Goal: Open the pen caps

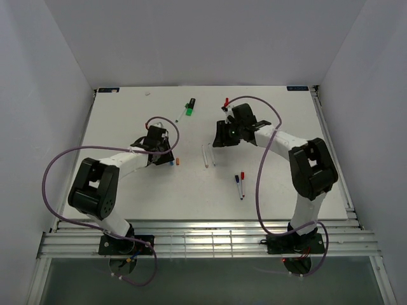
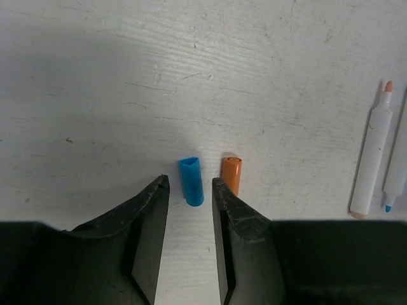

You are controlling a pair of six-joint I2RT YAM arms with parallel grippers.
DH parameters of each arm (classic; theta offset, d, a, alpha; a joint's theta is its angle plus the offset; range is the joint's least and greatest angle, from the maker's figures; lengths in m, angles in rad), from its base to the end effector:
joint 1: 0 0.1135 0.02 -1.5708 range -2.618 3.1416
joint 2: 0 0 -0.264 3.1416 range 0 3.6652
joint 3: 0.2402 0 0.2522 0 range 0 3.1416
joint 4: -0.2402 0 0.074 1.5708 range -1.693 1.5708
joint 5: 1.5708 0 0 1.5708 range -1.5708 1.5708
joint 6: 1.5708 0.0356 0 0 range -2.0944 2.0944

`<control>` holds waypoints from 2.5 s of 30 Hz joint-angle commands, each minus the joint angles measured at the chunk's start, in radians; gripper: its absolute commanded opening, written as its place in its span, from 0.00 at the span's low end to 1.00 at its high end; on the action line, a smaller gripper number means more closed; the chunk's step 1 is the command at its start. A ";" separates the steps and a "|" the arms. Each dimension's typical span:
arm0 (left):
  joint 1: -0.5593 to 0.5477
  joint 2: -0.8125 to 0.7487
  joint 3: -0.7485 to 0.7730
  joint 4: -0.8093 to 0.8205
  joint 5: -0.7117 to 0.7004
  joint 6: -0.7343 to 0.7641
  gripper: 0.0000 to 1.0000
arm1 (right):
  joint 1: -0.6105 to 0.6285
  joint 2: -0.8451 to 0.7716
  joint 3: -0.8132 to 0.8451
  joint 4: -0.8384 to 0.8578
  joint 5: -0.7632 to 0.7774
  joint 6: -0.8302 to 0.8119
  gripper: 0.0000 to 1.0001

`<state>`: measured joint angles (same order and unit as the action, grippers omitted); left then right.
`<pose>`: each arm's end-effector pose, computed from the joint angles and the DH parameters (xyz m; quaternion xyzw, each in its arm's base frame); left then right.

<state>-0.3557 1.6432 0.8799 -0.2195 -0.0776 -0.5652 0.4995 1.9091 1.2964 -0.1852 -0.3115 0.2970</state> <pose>0.2993 -0.1083 0.1597 -0.1112 0.9500 -0.0954 0.2759 0.3616 0.2097 0.1935 -0.1506 0.9044 0.2768 0.2875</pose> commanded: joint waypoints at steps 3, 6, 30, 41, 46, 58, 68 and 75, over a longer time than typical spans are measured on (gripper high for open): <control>0.006 -0.192 0.039 -0.067 0.009 -0.021 0.47 | 0.002 -0.260 -0.107 -0.068 0.127 -0.035 0.49; 0.004 -0.297 0.025 -0.084 0.022 -0.027 0.63 | 0.001 -0.382 -0.254 -0.115 0.163 -0.035 0.49; -0.075 -0.517 -0.113 -0.014 0.222 -0.114 0.62 | 0.016 -0.572 -0.634 -0.069 0.275 0.082 0.43; -0.075 -0.523 -0.139 -0.012 0.214 -0.116 0.62 | 0.096 -0.512 -0.641 -0.062 0.406 0.125 0.39; -0.075 -0.528 -0.147 -0.011 0.210 -0.113 0.62 | 0.134 -0.458 -0.606 -0.109 0.509 0.134 0.32; -0.075 -0.526 -0.133 -0.009 0.257 -0.117 0.61 | 0.166 -0.458 -0.589 -0.158 0.686 0.131 0.08; -0.085 -0.519 -0.243 0.377 0.628 -0.306 0.60 | 0.168 -0.781 -0.563 -0.007 0.350 0.019 0.08; -0.233 -0.436 -0.179 0.391 0.526 -0.354 0.63 | 0.183 -0.797 -0.628 0.173 0.105 0.068 0.08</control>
<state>-0.5327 1.1866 0.6514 0.1116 0.4572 -0.8742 0.6716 1.0958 0.6903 -0.1059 -0.0612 0.3550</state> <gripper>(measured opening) 0.633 0.116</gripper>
